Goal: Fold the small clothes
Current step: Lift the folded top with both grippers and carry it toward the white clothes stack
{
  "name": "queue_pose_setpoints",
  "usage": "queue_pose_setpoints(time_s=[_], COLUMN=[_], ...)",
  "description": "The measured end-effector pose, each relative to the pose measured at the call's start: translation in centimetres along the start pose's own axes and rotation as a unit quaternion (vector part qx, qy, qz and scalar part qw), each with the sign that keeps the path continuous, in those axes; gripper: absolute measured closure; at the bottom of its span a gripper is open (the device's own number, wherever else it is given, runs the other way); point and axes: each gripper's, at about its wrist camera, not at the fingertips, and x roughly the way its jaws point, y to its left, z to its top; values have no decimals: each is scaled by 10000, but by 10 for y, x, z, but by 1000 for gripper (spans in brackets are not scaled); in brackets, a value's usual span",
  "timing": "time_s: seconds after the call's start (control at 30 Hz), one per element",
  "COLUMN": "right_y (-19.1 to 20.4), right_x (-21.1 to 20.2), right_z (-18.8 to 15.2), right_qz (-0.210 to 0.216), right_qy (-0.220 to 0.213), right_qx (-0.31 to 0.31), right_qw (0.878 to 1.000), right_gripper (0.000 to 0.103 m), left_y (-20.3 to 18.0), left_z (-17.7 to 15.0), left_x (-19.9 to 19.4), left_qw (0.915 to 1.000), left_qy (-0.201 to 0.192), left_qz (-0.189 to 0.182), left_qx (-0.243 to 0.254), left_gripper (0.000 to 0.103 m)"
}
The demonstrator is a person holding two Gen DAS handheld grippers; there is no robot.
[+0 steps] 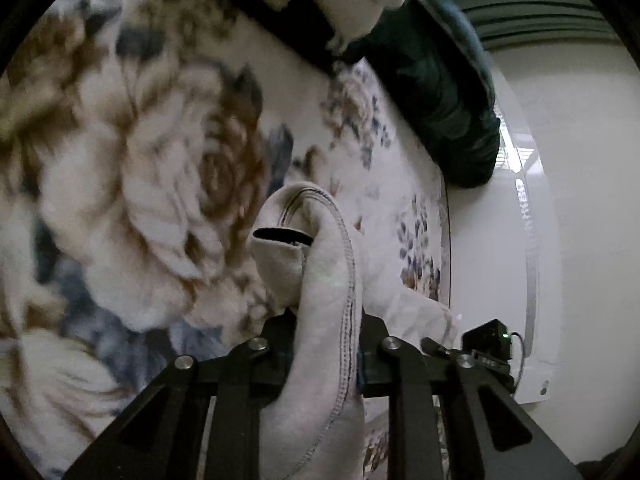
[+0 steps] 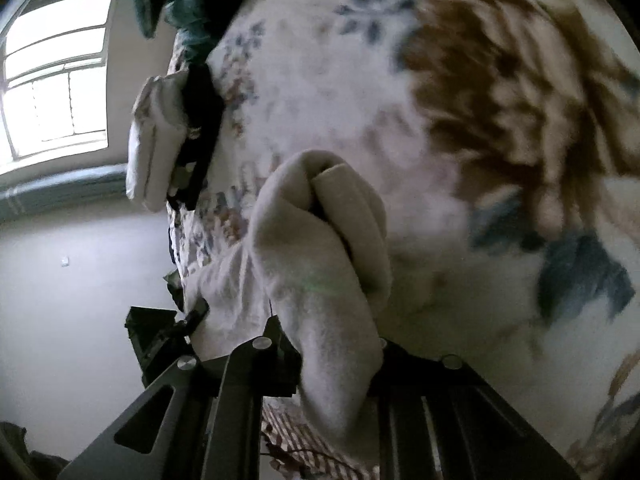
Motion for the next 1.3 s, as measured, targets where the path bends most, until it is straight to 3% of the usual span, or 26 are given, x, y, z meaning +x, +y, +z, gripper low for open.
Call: queue_pose_setpoints(time_s=[0.13,0.3,0.57,0.77,0.83,0.97,1.07,1.13,1.17,1.2,1.23,1.27,1.3], right_y=[54,148,321,411,427,435,428,426,425,427,428,430,434], right_x=[-9,-14,29,109,139,187,211,221,223,224,224,223,221], right_z=[7,28,108,205,235,288,312,323,325,327,328,328,325], right_qz=[19,134,419,450,343,8,-370,-584,-679,-778,-867,-1067,-1302], right_qy=[-92,-272,-560,-575,-549,-479,-365,-304,-300,-342,-384,-444,-519], right_qx=[-275,-652,-1159,-1372,-1426,-1409,-1395,-1393,-1397,-1433,-1487,-1548,-1612], right_qw=[9996,9974,9908,9879,9877,9889,9889,9881,9874,9860,9843,9812,9769], right_gripper=[89,89,89,89,89,89,87,82,76,69,67,57,48], left_y=[-20,-55,-96,-85,-75,-44,-27,-27,-29,-33,-36,-41,-49], left_z=[31,93,246,367,396,438,445,443,439,437,435,431,424], left_x=[-42,-102,-177,-177,-165,-122,-103,-104,-105,-107,-108,-111,-112], left_qw=[9995,9973,9886,9851,9856,9850,9833,9808,9764,9702,9644,9567,9460], left_qy=[-248,-571,-1128,-1275,-1202,-851,-681,-791,-873,-945,-1019,-1123,-1226], left_qz=[-198,-257,139,564,670,1254,1518,1640,1825,2066,2256,2473,2754], left_qx=[92,381,990,1011,987,823,731,706,763,847,926,1043,1195], left_gripper=[85,85,85,85,84,79,72,65,54,36,27,17,16])
